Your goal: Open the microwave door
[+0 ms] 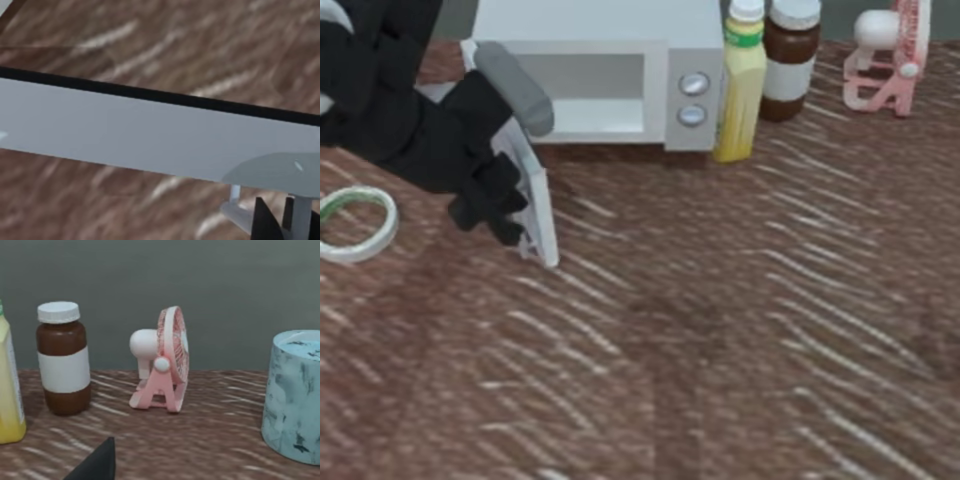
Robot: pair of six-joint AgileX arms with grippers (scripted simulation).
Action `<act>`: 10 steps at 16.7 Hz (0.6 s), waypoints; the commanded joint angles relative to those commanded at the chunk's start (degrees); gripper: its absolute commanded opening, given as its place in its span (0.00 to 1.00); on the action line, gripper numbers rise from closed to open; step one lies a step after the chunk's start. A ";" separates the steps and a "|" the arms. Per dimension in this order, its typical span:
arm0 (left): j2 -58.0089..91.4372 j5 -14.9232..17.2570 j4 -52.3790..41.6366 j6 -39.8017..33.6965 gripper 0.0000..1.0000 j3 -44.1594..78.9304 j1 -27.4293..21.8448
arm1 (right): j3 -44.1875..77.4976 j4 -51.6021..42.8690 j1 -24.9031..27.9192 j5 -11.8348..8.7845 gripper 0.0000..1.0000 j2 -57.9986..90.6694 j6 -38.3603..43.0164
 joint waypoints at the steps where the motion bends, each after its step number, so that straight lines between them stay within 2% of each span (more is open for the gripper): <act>1: 0.06 0.60 -0.62 1.56 0.00 0.04 0.69 | 0.00 0.00 0.00 0.00 1.00 0.00 0.00; 5: 0.01 2.94 -2.79 7.44 0.00 0.16 3.28 | 0.00 0.00 0.00 0.00 1.00 0.00 0.00; 10: -0.06 3.34 -3.11 8.40 0.00 0.19 3.70 | 0.00 0.00 0.00 0.00 1.00 0.00 0.00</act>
